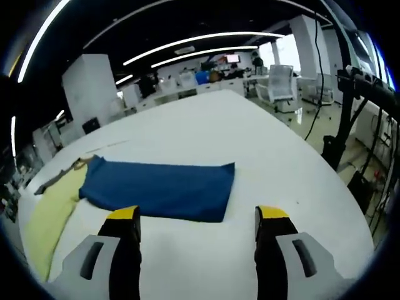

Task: Fold the garment on the visible template until the final outline fits inside the template.

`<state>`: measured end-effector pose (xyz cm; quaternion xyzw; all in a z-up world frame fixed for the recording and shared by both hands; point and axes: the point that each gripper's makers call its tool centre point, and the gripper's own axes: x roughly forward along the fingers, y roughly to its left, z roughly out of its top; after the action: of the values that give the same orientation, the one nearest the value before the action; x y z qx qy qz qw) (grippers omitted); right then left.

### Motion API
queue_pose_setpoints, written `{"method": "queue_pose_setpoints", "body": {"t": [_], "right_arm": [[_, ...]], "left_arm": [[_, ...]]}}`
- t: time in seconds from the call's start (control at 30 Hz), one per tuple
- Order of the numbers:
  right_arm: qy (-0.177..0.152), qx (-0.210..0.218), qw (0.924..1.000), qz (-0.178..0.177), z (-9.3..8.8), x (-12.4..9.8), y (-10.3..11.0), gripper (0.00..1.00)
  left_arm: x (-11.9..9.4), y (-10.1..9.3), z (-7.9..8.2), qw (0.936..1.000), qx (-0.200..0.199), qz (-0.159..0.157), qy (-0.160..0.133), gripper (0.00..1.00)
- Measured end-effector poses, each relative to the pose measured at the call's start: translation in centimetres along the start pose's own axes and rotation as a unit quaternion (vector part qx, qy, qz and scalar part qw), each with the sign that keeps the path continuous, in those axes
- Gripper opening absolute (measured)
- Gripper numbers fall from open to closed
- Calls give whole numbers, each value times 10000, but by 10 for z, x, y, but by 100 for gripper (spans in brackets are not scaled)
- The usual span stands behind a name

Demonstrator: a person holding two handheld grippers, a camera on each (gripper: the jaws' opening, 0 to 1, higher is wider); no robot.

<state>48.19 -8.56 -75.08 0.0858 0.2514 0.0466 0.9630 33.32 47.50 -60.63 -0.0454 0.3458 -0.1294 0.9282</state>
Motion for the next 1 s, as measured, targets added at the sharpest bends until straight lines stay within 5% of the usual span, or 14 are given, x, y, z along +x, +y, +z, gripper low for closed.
{"method": "queue_pose_setpoints", "body": {"t": [1.0], "right_arm": [[253, -1043, 9936, -346, -7, 7, -7, 53]], "left_arm": [[7, -5, 15, 9995, 314, -92, -26, 99]]}}
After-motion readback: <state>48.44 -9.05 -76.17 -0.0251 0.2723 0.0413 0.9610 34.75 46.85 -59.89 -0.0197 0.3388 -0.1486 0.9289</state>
